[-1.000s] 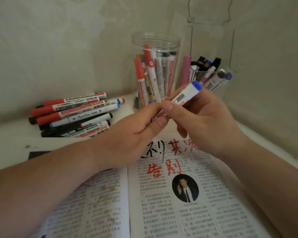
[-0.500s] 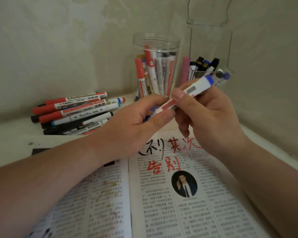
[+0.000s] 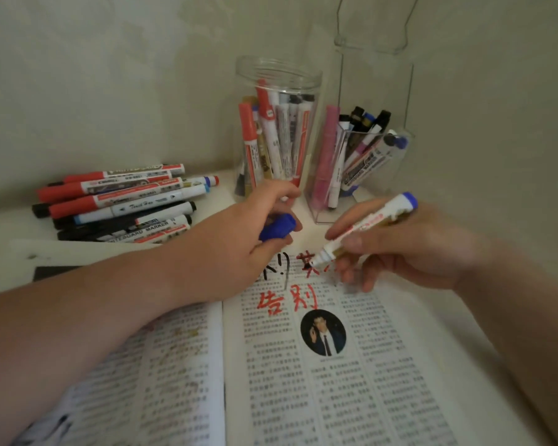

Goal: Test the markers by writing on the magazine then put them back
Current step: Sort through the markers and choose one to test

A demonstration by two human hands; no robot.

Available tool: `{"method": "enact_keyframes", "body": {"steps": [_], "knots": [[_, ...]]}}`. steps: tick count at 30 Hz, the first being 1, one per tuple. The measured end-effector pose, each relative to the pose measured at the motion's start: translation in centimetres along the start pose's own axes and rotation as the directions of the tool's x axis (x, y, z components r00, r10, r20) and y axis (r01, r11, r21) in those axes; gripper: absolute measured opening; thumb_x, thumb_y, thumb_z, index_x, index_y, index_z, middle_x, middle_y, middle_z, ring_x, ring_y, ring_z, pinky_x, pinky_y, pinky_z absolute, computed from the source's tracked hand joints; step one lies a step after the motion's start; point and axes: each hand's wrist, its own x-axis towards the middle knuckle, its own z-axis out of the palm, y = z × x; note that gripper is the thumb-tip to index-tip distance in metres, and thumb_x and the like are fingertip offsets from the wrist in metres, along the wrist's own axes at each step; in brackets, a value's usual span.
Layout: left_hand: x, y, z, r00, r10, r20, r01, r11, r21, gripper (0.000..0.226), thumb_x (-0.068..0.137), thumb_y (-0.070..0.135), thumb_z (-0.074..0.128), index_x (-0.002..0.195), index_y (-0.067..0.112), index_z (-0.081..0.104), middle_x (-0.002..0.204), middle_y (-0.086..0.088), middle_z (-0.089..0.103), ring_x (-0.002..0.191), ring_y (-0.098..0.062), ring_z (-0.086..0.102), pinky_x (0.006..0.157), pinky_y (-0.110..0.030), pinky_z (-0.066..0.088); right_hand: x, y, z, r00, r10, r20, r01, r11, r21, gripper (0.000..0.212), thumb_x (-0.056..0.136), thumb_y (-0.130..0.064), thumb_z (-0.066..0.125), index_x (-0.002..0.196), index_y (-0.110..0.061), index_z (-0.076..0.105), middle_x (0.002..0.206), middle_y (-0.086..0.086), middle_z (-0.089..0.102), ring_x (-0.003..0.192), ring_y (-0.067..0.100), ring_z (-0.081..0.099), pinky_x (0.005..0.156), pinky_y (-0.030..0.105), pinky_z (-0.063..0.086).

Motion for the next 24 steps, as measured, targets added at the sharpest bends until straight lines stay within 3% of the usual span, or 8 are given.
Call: {"method": "enact_keyframes", "body": {"steps": [2, 4, 6, 10, 15, 20, 24], "knots": [[0.1, -0.1, 0.0, 0.998, -0.005, -0.055, 0.006, 1.0, 0.015, 0.04, 0.096, 0.025, 0.067, 0.126, 0.038, 0.044, 0.122, 0.019, 0.063, 0.111, 0.006, 0.06, 0.099, -0.023, 0.051, 0.1, 1.4, 0.3, 0.995, -0.05, -0.09, 0.048, 0.999, -0.027, 0.023, 0.064, -0.002, 0.088, 0.078, -0.012, 0.073, 0.059, 0.013, 0.061, 0.046, 0.018, 0.055, 0.041, 0.023, 0.047], [0.2, -0.3, -0.1, 0.996, 0.021, -0.089, -0.015, 0.998, 0.069, 0.028, 0.091, 0.023, 0.072, 0.109, 0.036, 0.056, 0.108, 0.02, 0.064, 0.101, 0.006, 0.062, 0.092, -0.018, 0.05, 0.1, 2.0, 0.4, 0.977, -0.108, -0.182, 0.091, 0.99, -0.104, 0.014, 0.068, -0.005, 0.075, 0.069, -0.018, 0.068, 0.053, 0.008, 0.052, 0.043, 0.016, 0.044, 0.039, 0.021, 0.037], [0.3, -0.1, -0.2, 0.993, 0.077, -0.091, -0.062, 0.986, 0.154, 0.022, 0.088, 0.025, 0.073, 0.103, 0.035, 0.062, 0.101, 0.021, 0.062, 0.097, 0.003, 0.06, 0.089, -0.015, 0.047, 0.1, 2.1, 0.4, 0.967, -0.13, -0.218, 0.091, 0.98, -0.179, 0.012, 0.068, -0.013, 0.076, 0.067, -0.02, 0.066, 0.054, 0.011, 0.05, 0.044, 0.018, 0.041, 0.041, 0.021, 0.033], [0.5, -0.1, -0.3, 0.986, 0.159, -0.052, -0.142, 0.959, 0.245, 0.018, 0.088, 0.032, 0.071, 0.106, 0.031, 0.067, 0.095, 0.024, 0.058, 0.093, 0.006, 0.054, 0.081, -0.005, 0.037, -0.1, 1.7, 0.8, 0.973, -0.083, -0.216, 0.03, 0.97, -0.24, 0.012, 0.077, -0.009, 0.081, 0.074, -0.015, 0.072, 0.056, 0.013, 0.056, 0.043, 0.017, 0.049, 0.038, 0.02, 0.038], [0.6, -0.1, -0.2, 0.986, 0.169, 0.012, -0.164, 0.939, 0.304, 0.024, 0.09, 0.04, 0.063, 0.113, 0.032, 0.066, 0.094, 0.03, 0.053, 0.093, 0.008, 0.051, 0.08, -0.002, 0.032, -0.1, 1.5, 1.0, 0.971, -0.104, -0.216, 0.02, 0.933, -0.36, 0.015, 0.084, -0.004, 0.076, 0.073, -0.013, 0.071, 0.053, -0.005, 0.062, 0.046, 0.005, 0.055, 0.044, 0.015, 0.041], [0.5, -0.3, -0.1, 0.989, 0.144, 0.028, -0.146, 0.949, 0.28, 0.033, 0.097, 0.04, 0.056, 0.129, 0.034, 0.06, 0.105, 0.03, 0.054, 0.103, 0.013, 0.049, 0.086, -0.001, 0.032, -0.3, 1.3, 1.3, 0.97, -0.104, -0.221, 0.007, 0.916, -0.402, 0.011, 0.085, -0.007, 0.076, 0.077, -0.008, 0.07, 0.052, -0.008, 0.062, 0.044, 0.002, 0.055, 0.044, 0.01, 0.04], [0.6, -0.5, -0.1, 0.983, 0.179, 0.039, -0.183, 0.948, 0.262, 0.032, 0.105, 0.036, 0.045, 0.133, 0.03, 0.059, 0.11, 0.029, 0.055, 0.11, 0.01, 0.051, 0.092, -0.003, 0.033, -0.1, 1.3, 1.2, 0.953, -0.119, -0.278, -0.027, 0.882, -0.47, 0.013, 0.083, -0.008, 0.076, 0.073, -0.01, 0.068, 0.051, -0.007, 0.06, 0.045, 0.003, 0.053, 0.046, 0.015, 0.04]]}}
